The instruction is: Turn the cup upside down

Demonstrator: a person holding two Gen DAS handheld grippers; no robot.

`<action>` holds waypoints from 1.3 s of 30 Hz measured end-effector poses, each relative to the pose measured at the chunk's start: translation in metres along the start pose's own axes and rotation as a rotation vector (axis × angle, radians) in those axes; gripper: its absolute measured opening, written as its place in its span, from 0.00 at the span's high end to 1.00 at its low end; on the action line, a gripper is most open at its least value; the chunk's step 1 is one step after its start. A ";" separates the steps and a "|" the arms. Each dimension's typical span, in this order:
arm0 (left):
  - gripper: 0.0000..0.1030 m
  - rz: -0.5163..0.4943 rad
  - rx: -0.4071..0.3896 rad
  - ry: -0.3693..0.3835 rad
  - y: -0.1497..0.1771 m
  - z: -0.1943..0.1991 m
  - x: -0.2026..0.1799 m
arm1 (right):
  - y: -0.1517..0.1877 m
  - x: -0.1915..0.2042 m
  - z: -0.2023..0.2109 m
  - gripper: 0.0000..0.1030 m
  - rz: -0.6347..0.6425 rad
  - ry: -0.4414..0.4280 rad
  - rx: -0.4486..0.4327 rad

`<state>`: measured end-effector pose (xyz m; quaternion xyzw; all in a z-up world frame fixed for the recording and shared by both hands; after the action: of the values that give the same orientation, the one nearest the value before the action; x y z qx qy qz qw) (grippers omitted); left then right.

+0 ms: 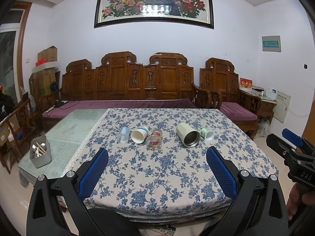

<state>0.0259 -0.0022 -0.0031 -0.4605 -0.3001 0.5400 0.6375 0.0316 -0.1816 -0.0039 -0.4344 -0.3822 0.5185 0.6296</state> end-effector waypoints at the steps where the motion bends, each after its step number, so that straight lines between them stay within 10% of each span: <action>1: 0.06 0.001 -0.001 0.000 -0.001 0.000 -0.001 | 0.000 0.000 0.000 0.02 -0.001 0.000 0.000; 39: 0.06 0.002 -0.011 0.006 -0.007 0.004 -0.003 | -0.003 0.008 0.005 0.02 0.002 0.003 -0.005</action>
<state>0.0245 -0.0044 0.0047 -0.4660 -0.3006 0.5375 0.6353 0.0288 -0.1734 0.0010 -0.4372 -0.3821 0.5176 0.6285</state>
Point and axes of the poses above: each gripper's, at about its wrist camera, not at the fingertips, and z roughly against the way its jaws point, x to its left, y to its underside, the point moved 3 cm from there along -z, roughly the way its jaws point, and after that the axes turned 15 degrees about y, right-handed, at the moved point
